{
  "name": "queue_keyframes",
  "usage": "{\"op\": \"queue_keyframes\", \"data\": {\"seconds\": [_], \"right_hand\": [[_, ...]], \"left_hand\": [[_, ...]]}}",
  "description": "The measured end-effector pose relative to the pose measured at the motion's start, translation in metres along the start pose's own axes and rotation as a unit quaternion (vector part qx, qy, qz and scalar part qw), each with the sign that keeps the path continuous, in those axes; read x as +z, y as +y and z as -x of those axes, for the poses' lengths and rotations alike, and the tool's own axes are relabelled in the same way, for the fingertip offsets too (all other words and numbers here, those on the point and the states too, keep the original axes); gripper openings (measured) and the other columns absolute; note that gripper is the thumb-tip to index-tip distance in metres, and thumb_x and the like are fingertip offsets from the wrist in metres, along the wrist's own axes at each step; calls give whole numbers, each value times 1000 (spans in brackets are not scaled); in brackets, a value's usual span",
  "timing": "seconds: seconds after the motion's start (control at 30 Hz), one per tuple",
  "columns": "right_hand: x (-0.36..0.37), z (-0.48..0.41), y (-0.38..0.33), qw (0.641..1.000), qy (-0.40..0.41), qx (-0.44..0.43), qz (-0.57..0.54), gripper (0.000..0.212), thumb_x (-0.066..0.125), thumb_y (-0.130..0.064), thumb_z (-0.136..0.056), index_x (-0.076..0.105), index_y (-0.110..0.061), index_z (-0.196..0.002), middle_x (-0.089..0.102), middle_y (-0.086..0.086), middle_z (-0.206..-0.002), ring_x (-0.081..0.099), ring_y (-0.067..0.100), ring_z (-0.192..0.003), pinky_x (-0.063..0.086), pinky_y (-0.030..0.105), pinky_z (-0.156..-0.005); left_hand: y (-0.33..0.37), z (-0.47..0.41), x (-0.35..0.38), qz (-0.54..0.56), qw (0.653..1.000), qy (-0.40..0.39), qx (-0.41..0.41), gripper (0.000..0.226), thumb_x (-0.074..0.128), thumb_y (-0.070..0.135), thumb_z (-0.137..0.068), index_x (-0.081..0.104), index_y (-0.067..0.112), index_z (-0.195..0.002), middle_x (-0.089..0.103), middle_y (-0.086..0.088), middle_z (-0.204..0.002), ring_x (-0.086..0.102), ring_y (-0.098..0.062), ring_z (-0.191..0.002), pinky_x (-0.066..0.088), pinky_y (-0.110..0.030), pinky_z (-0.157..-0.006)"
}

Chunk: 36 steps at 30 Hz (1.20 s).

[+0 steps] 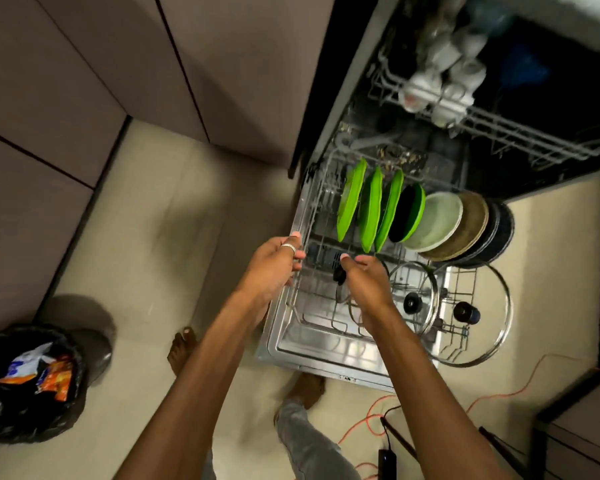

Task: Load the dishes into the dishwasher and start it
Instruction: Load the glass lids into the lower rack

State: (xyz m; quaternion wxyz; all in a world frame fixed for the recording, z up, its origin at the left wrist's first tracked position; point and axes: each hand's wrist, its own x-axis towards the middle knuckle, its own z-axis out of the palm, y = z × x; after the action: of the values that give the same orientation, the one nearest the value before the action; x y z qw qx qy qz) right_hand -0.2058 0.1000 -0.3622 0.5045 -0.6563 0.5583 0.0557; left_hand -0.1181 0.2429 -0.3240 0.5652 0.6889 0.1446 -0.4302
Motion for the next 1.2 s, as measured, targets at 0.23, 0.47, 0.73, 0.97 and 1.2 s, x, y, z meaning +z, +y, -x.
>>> {"op": "queue_keyframes", "data": {"seconds": [0.23,0.47,0.73,0.97,1.2], "right_hand": [[-11,164,-166,988,-113,-99,-31,11,62,-26,-98,70,-19,-96,76,9,-102,71,27,-93,55,39,-88],[-7,343,-298,958,-178,-224,-35,20,60,-32,-100,71,-17,-106,77,0,-101,72,15,-97,55,35,-93],[53,403,-416,914,-200,-349,-56,13,60,-24,-100,69,-15,-104,77,3,-99,73,9,-87,54,27,-79],[105,380,-511,879,-205,-428,-37,17,63,-45,-92,70,-32,-98,77,-9,-96,73,11,-92,56,48,-93],[155,318,-611,861,-192,-471,-26,13,62,-40,-97,70,-30,-99,76,-11,-91,72,7,-90,58,42,-89]], "left_hand": [[117,110,-99,21,996,27,80,21,50,41,-103,63,26,-102,70,9,-94,59,-5,-78,44,-23,-67],[218,253,-211,20,980,38,195,20,50,37,-104,64,23,-104,70,8,-93,60,-1,-75,45,-18,-64],[297,296,-302,13,954,85,287,18,54,32,-102,67,21,-96,75,-4,-94,61,-8,-78,43,-11,-58],[376,266,-358,19,940,135,314,21,56,40,-101,69,25,-93,76,-2,-94,61,-11,-77,47,-28,-69],[460,208,-410,72,923,188,329,22,56,36,-101,70,19,-106,75,3,-92,65,0,-75,45,-13,-65]]}}
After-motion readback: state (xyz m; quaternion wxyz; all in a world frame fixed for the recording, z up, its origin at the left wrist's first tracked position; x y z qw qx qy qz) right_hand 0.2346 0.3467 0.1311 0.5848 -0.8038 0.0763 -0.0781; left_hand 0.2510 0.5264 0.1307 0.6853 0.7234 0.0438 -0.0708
